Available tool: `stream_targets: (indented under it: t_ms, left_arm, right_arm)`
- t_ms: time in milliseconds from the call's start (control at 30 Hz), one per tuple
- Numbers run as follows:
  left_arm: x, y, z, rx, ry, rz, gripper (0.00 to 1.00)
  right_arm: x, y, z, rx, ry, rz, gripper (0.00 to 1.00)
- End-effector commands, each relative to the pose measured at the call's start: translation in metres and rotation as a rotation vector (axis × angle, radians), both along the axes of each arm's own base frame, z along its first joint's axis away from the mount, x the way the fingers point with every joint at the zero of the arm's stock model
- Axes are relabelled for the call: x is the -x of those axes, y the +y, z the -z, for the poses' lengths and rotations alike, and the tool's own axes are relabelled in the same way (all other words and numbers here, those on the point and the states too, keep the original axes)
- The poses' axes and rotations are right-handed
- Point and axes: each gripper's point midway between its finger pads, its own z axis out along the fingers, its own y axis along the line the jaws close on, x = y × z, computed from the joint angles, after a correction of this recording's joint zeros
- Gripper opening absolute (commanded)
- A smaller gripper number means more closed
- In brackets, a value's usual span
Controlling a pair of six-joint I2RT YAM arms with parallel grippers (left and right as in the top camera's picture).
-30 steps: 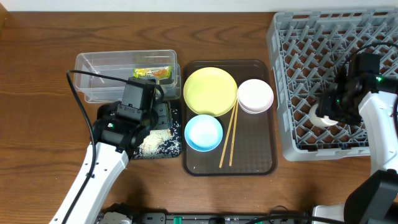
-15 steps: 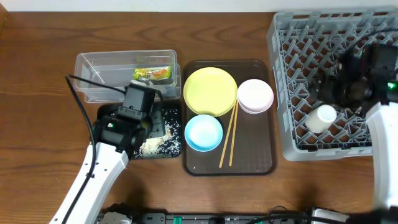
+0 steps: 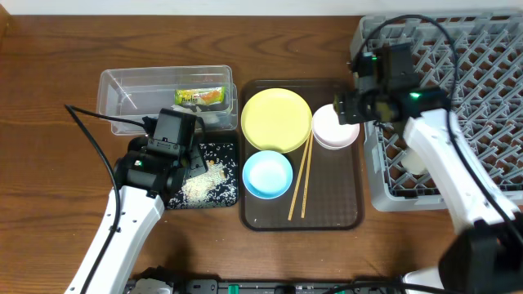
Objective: Sort waste into correct bins and load items into the dishwasher rack
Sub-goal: 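Grasp the pink bowl with the right gripper and lift it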
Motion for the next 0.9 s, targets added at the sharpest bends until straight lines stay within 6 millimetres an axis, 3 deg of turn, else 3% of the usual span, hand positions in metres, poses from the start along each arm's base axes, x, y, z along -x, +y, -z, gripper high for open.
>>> stream_targets:
  t_ms: [0, 133, 333, 400, 433, 633, 800, 867]
  left_arm:
    - [-0.001, 0.006, -0.004, -0.015, -0.016, -0.028, 0.66]
    - [-0.001, 0.006, -0.004, -0.015, -0.016, -0.028, 0.66]
    - [-0.001, 0.006, -0.004, -0.015, -0.015, -0.028, 0.66]
    - [-0.001, 0.006, -0.004, -0.015, -0.014, -0.028, 0.66]
    - [-0.001, 0.006, -0.004, -0.016, -0.014, -0.028, 0.66]
    - [-0.001, 0.005, -0.004, -0.015, -0.014, -0.028, 0.66]
    - [-0.001, 0.005, -0.003, -0.012, -0.013, -0.026, 0.66]
    - [-0.001, 0.005, -0.003, -0.013, -0.013, -0.026, 0.66]
  right_arm:
    - [-0.009, -0.002, 0.026, 0.074, 0.020, 0.007, 0.73]
    - [-0.017, -0.004, 0.059, 0.105, 0.069, 0.033, 0.72]
    - [-0.013, -0.009, 0.098, 0.149, 0.155, 0.040, 0.72]
    - [-0.009, -0.010, 0.106, 0.156, 0.184, 0.039, 0.66]
    - [-0.006, -0.011, 0.108, 0.159, 0.198, 0.041, 0.62]
    - [0.000, -0.014, 0.103, 0.163, 0.215, 0.063, 0.14]
    - [-0.002, -0.016, 0.090, 0.152, 0.189, 0.076, 0.01]
    - [-0.003, -0.017, 0.079, 0.145, 0.164, 0.080, 0.01]
